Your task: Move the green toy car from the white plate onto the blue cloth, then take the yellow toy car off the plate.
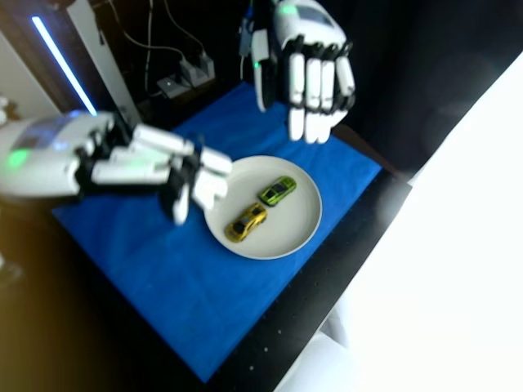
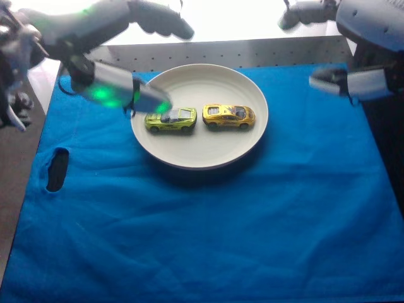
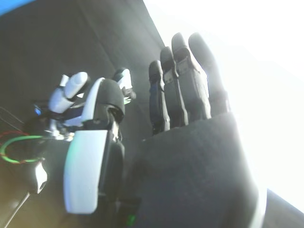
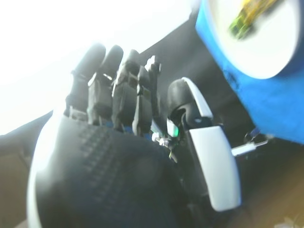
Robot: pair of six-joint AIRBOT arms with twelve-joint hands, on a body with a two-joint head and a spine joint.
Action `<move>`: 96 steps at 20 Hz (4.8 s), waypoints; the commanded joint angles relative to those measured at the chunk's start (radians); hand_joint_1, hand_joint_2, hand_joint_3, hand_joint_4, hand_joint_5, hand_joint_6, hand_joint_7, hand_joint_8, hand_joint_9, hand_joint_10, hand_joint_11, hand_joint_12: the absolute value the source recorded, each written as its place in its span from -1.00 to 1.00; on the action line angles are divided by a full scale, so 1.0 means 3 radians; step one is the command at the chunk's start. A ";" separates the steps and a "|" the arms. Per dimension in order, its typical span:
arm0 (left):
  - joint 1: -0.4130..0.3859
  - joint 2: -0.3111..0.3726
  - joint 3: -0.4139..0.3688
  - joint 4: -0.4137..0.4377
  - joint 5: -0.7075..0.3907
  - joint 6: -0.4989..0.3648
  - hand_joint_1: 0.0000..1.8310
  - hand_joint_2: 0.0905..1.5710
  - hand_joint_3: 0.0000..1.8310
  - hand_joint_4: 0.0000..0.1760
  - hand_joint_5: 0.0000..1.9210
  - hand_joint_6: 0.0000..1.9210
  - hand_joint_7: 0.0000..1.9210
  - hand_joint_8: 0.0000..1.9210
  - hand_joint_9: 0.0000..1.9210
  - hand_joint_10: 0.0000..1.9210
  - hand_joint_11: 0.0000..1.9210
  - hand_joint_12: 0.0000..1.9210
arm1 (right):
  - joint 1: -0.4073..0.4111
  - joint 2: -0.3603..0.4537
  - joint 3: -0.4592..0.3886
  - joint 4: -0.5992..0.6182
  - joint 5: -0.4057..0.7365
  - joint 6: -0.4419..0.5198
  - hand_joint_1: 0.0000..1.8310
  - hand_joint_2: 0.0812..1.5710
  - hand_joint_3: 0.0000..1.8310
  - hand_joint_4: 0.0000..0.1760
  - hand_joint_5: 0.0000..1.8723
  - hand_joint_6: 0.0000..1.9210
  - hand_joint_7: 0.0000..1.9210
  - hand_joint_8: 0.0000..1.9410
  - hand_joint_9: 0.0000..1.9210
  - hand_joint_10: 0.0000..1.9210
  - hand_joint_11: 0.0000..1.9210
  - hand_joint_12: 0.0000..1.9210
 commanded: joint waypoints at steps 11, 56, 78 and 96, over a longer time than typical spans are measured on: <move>-0.0082 -0.0348 0.0293 0.0067 0.0090 0.0018 -0.10 0.14 -1.00 -0.92 -0.37 -0.88 -0.60 -0.35 -0.82 0.24 -1.00 0.86 | 0.0044 -0.0018 -0.0009 -0.0086 0.0192 -0.0015 0.18 0.13 -1.00 -1.00 -0.36 -0.73 -0.42 -0.29 -0.62 0.28 -0.85 0.92; -0.0101 -0.1035 0.0940 -0.0315 0.0837 0.0556 -0.01 0.23 -0.99 -1.00 -0.20 -1.00 -0.40 -0.30 -0.60 0.16 -0.87 0.81 | 0.0042 -0.0020 0.0051 -0.0051 0.0147 -0.0016 0.21 0.24 -1.00 -1.00 -0.51 -0.37 -0.47 -0.16 -0.66 0.29 -0.88 0.92; 0.0009 -0.1126 0.1060 -0.0430 0.0876 0.0556 0.29 0.49 -1.00 -1.00 -0.20 0.26 -0.11 0.34 -0.32 0.28 -0.48 0.75 | 0.0042 -0.0021 0.0032 -0.0051 0.0147 -0.0015 0.12 0.28 -1.00 -1.00 -0.41 -0.53 -0.37 -0.24 -0.56 0.24 -0.81 0.89; 0.0051 -0.0893 0.0815 -0.0554 0.0529 0.0557 0.32 0.49 -1.00 -1.00 -0.10 0.09 -0.14 0.48 -0.35 0.58 -0.61 1.00 | 0.0042 -0.0021 0.0022 -0.0034 0.0147 -0.0015 0.17 0.28 -1.00 -1.00 -0.41 -0.57 -0.38 -0.21 -0.58 0.22 -0.86 0.86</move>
